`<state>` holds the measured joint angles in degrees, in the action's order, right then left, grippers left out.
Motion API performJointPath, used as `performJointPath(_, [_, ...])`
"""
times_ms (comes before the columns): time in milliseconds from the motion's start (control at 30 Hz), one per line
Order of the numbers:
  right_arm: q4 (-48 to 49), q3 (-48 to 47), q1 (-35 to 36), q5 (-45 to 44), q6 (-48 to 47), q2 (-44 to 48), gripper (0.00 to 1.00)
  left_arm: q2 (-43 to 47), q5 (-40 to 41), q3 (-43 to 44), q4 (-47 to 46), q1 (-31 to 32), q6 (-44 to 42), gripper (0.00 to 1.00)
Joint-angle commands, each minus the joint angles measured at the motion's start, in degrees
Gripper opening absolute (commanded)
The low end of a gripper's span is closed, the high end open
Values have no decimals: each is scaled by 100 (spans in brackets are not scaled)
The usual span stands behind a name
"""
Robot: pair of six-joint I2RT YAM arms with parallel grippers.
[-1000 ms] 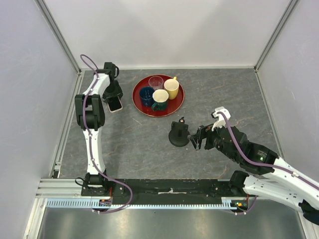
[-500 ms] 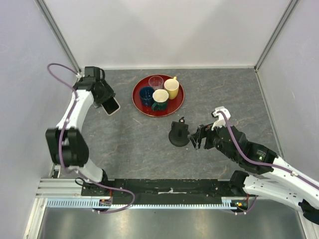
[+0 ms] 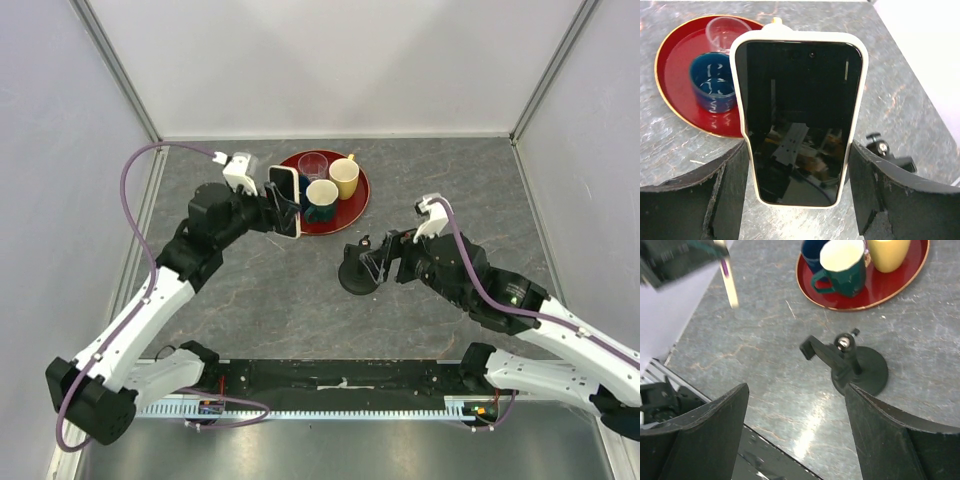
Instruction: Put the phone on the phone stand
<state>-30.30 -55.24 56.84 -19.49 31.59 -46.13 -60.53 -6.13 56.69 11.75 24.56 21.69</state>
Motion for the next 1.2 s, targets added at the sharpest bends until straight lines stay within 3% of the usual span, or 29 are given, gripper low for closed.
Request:
performJointPath(0, [472,-810,12,-11,364,-431,83,665,7,-272,-1139,558,-965,2])
performJointPath(200, [473,-2232,20,-29,392,-1617,79,1070,120,-457,-1272,1191,-1404,2])
performJointPath(400, [-520,-3913,11,-117,277,-2971,73,1280,797,-544,-1210,1780,-1923,2])
performJointPath(667, [-599,-4144,11,384,-65,-3332,63,1210,886,-553,-1210,2132,-2116,2])
performJointPath(933, [-670,-4231,11,656,-320,-3552,42,1140,991,-580,-1210,2387,-2380,2])
performJointPath(1067, [-679,-4232,3,744,-400,-3587,40,1114,1017,-615,-1210,2527,-2565,2])
performJointPath(1167, [-670,-4170,-67,1007,-444,-3579,21,1096,1044,-632,-1210,2580,-2618,2])
